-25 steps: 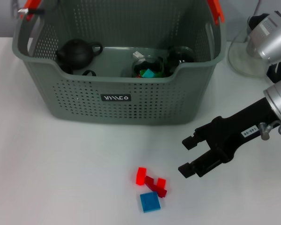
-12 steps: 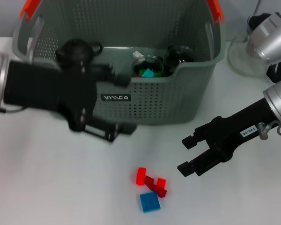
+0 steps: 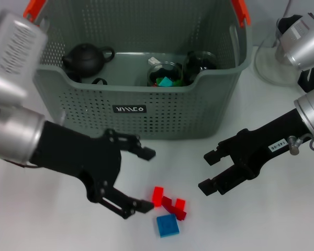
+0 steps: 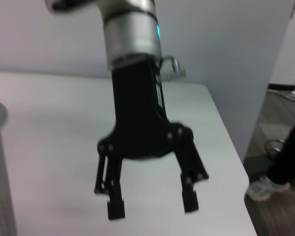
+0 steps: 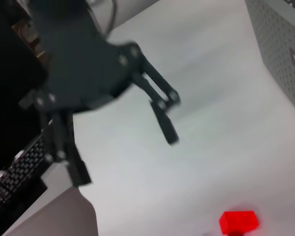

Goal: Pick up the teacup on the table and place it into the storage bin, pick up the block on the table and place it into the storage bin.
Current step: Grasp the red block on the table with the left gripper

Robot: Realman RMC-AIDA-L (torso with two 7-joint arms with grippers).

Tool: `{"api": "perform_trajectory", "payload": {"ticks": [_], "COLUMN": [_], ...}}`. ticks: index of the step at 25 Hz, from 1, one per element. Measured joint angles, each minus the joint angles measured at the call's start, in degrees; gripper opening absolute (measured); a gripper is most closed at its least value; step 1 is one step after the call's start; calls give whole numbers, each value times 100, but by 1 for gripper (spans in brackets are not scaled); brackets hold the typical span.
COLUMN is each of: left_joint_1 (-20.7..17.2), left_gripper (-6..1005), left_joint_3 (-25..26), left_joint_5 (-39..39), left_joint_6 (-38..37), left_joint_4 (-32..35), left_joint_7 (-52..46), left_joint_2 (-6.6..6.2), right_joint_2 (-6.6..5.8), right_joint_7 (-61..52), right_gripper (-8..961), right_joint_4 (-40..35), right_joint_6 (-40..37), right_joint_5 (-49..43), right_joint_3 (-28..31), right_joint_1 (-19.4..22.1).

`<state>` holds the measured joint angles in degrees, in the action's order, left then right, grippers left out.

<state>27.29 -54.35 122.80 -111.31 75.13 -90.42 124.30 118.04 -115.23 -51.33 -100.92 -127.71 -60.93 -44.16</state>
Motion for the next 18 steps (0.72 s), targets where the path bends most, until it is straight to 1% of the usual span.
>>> {"api": "perform_trajectory", "payload": {"ticks": [2,7,12,18], "left_joint_1": [84,191,391,747], "left_gripper": [951,951,951,950], "left_joint_3": [-154,-581,-945,-1113], "left_joint_5": [227,629,990,1213], "left_joint_6": [212,799,1593,2157], "left_joint_4": [-269,-675,-1222,-1827], "left_joint_7": [81,181,417,738], "left_joint_2": [-6,4,-6,-37], "right_joint_2": [0,-5,-15,-16], "right_joint_7": [6,29,32,14], "right_gripper": [938,939,939,939], "right_joint_4": [0,0,10,73], "right_joint_6": [-4,-16,-26,-9], "right_joint_5": [-5,-14,-45,-98], "right_joint_3": [-7,-25,-26,-12], "right_joint_1": [2,3,11,15]}}
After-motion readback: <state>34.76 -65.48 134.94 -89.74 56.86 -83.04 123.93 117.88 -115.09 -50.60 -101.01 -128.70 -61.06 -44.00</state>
